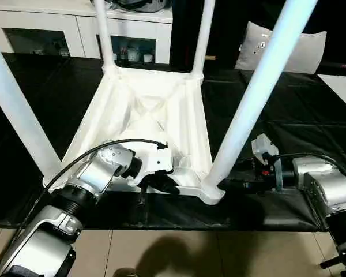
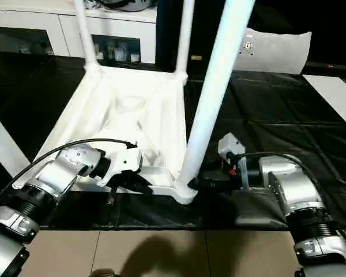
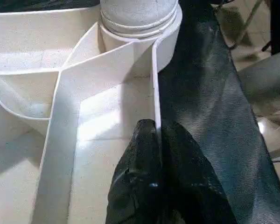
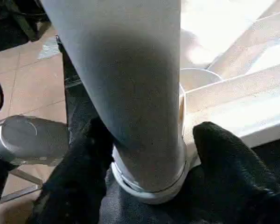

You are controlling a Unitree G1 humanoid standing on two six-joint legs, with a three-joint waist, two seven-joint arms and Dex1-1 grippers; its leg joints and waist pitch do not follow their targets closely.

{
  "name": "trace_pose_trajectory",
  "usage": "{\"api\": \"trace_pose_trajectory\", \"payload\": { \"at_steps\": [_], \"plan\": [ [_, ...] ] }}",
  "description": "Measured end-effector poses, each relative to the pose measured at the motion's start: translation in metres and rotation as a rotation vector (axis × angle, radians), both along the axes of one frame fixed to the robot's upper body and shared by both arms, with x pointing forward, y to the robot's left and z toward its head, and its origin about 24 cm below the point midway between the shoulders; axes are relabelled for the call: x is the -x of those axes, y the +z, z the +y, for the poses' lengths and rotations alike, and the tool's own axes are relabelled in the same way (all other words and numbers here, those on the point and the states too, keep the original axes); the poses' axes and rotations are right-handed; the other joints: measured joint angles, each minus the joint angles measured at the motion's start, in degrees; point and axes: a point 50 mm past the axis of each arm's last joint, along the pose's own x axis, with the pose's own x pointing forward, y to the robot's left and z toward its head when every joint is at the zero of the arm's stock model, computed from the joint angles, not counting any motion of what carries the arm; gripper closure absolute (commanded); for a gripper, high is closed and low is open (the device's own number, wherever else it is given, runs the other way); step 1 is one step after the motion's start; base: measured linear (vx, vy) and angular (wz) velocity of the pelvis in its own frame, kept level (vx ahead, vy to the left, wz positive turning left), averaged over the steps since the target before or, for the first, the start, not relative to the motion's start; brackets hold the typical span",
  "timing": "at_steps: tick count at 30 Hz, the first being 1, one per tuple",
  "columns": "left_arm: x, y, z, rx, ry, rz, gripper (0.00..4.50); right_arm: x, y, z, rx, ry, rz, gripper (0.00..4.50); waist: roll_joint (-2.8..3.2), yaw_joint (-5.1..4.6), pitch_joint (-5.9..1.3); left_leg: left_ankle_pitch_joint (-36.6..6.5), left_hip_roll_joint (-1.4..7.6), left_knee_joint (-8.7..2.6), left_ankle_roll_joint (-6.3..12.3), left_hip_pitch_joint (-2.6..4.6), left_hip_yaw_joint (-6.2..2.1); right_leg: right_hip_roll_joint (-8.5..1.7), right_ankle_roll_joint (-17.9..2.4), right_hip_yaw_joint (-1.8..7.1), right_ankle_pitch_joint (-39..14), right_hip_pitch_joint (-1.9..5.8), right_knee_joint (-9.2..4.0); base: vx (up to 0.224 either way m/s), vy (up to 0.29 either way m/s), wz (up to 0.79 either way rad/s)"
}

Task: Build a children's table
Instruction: Rotate leg to tighten

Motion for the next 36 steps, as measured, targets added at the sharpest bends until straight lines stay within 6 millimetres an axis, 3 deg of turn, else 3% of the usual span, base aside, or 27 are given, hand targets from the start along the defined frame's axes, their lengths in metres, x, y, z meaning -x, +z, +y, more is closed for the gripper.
{"api": "trace_pose_trajectory", "payload": {
  "at_steps": [8, 22, 24, 28, 30, 36],
  "plan": [
    [0.000, 0.000, 0.000, 0.000, -0.003, -0.005, 4.50, 0.000, -0.009, 0.001, -0.017, 0.011, 0.029, 2.48, 0.00, 0.00, 0.00, 0.0, 0.01, 0.01, 0.00, 0.00, 0.02, 0.00, 0.0, 0.00, 0.0, 0.00, 0.02, 0.000, 0.000, 0.00],
    [0.000, -0.001, 0.002, -0.005, 0.010, -0.001, 4.50, 0.001, -0.014, 0.004, -0.044, -0.017, 0.007, 2.57, 0.00, -0.27, -0.01, 0.0, 0.03, 0.02, -0.02, 0.03, 0.06, 0.00, 0.0, 0.04, 0.0, 0.10, 0.09, 0.000, 0.000, 0.00],
    [-0.001, -0.001, 0.002, -0.009, 0.012, -0.004, 4.50, 0.001, -0.015, 0.005, -0.050, -0.027, 0.021, 2.01, 0.00, -0.37, -0.01, 0.0, 0.03, 0.02, -0.06, 0.03, 0.06, 0.00, 0.2, 0.08, -0.1, 0.13, 0.09, 0.000, 0.000, 0.00],
    [0.000, -0.001, 0.000, -0.005, 0.007, -0.004, 4.50, 0.002, -0.018, 0.010, -0.077, -0.030, 0.051, 1.85, 0.02, -0.20, -0.02, 0.1, 0.04, 0.02, -0.08, 0.10, 0.08, 0.00, 0.2, 0.08, -0.1, 0.11, 0.09, 0.000, 0.000, 0.00],
    [0.000, -0.001, -0.002, -0.001, 0.003, -0.005, 4.50, 0.001, -0.018, 0.012, -0.070, -0.026, 0.027, 1.47, 0.03, 0.03, -0.03, 0.1, 0.04, 0.03, -0.07, 0.10, 0.09, -0.03, -0.1, 0.08, 0.0, 0.05, 0.09, 0.000, 0.000, 0.00],
    [0.000, -0.001, -0.003, 0.000, 0.001, -0.008, 4.50, -0.002, -0.015, 0.012, -0.041, -0.009, -0.044, 1.47, 0.02, 0.09, -0.03, 0.1, 0.02, 0.03, -0.06, 0.09, 0.17, -0.06, -0.1, 0.09, 0.0, 0.03, 0.09, 0.000, 0.000, 0.00]
  ]
}}
